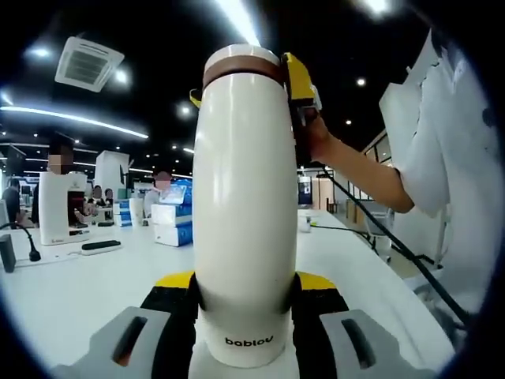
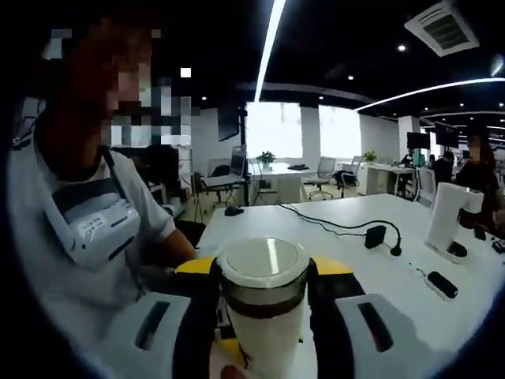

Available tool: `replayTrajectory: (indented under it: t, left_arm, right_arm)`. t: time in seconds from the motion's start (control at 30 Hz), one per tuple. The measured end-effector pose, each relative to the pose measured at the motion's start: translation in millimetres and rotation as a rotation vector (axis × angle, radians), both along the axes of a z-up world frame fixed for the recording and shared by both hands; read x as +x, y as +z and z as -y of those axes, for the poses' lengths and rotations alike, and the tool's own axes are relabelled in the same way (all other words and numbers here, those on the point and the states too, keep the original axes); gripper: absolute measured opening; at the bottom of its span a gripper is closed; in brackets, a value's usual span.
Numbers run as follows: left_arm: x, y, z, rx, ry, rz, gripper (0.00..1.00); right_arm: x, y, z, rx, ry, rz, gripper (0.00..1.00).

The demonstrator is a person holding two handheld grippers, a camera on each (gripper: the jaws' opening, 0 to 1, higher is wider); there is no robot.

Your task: Grasp the water cup twist off the cup lid place the cup lid on the table

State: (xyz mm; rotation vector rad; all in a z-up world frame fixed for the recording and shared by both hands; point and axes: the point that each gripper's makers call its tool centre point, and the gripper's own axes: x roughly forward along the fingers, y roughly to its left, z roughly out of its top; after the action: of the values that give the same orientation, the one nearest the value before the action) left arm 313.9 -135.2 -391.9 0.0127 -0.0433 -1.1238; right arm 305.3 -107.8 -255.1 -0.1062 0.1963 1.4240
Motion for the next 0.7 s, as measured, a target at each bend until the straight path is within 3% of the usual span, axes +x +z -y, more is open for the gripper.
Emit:
replayTrajectory:
  t: [0.1,0.17,0.33,0.47,0.5,0.6,0.63,0.67,0.7]
  left_arm:
    - [0.2,0.0,-0.2,0.000,-0.001,-0.001,0.48]
    - [0.4,0.0,-0.3,-0.001,-0.001,-0.001,0.48]
    - [1.2,0.1,-0.4,0.000,-0.001,-0.004,0.48]
    - [2.1,0.2,-0.1,0.001,-0.001,-0.002,0.48]
    - [2.1,0.2,-0.1,0.001,-0.001,-0.002,0.48]
    - [2.0,0.2,0.0,0.001,-0.001,-0.002,0.48]
    - [1.9,0.2,0.1,0.003,0.000,0.000,0.48]
    - [1.7,0.1,0.4,0.004,0.000,0.001,0.48]
    - [1.5,0.0,0.5,0.004,0.000,0.001,0.48]
  right_arm:
    - [2.9,4.0,5.8,0.006,-0.085,-0.028,0.65]
    - [-0.9,9.0,14.4,0.012,-0.169,-0.002,0.71]
    - [-5.8,22.5,30.5,0.074,-0.377,0.021,0.77]
    - [-11.2,23.0,37.2,0.045,-0.526,0.118,0.74]
    - [-11.3,23.3,37.3,0.042,-0.529,0.127,0.72]
    - [-12.5,24.5,37.4,0.025,-0.544,0.177,0.81]
    - [-25.9,35.5,32.0,0.084,-0.657,0.227,0.81]
    - [-31.5,40.5,32.1,0.142,-0.720,0.225,0.81]
    - [-32.7,39.5,32.6,0.146,-0.744,0.225,0.80]
